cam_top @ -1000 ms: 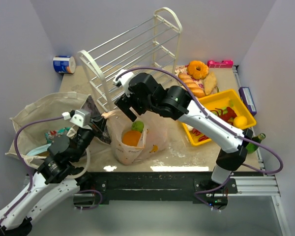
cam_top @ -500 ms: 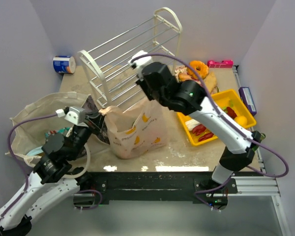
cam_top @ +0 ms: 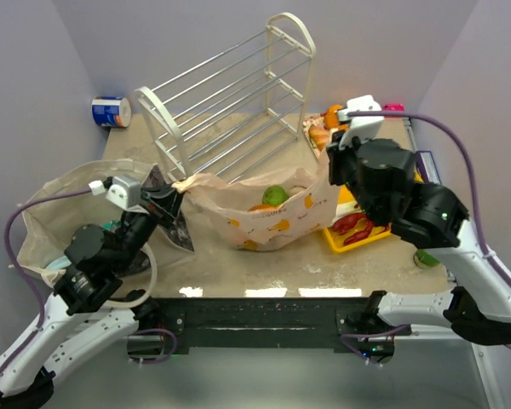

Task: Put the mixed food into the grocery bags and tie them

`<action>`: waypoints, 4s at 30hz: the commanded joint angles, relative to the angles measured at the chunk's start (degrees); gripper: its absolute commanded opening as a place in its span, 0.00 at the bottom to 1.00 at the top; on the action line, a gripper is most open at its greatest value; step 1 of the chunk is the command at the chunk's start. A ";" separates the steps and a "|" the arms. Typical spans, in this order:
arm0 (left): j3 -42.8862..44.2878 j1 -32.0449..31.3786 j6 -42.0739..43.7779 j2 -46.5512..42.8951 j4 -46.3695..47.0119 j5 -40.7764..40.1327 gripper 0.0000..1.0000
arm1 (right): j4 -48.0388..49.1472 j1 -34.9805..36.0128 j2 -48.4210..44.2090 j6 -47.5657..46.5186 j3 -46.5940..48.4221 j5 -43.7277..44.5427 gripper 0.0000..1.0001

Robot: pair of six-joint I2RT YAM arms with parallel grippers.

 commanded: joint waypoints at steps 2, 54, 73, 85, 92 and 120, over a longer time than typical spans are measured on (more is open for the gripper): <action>-2.54 0.18 -3.30 2.17 1.78 1.59 0.00 | 3.16 0.11 -1.27 4.80 -10.77 -0.47 0.00; 4.31 0.09 8.04 -5.56 -20.20 19.78 0.83 | 26.34 16.19 11.38 7.97 -5.24 -11.82 0.99; 2.11 0.09 7.51 -4.94 -17.65 19.87 0.97 | 27.16 22.61 21.39 11.58 -1.11 5.33 0.98; 0.36 0.00 6.72 -3.98 -14.05 21.45 1.00 | 31.81 22.52 20.52 4.20 -3.57 11.05 0.50; -5.00 0.09 4.26 -1.35 -1.05 22.07 1.00 | 33.40 18.49 15.08 2.08 -8.49 -2.82 0.15; -5.89 8.52 8.65 20.02 29.02 47.73 1.00 | 20.22 -3.31 9.71 -1.61 -7.27 -63.40 0.00</action>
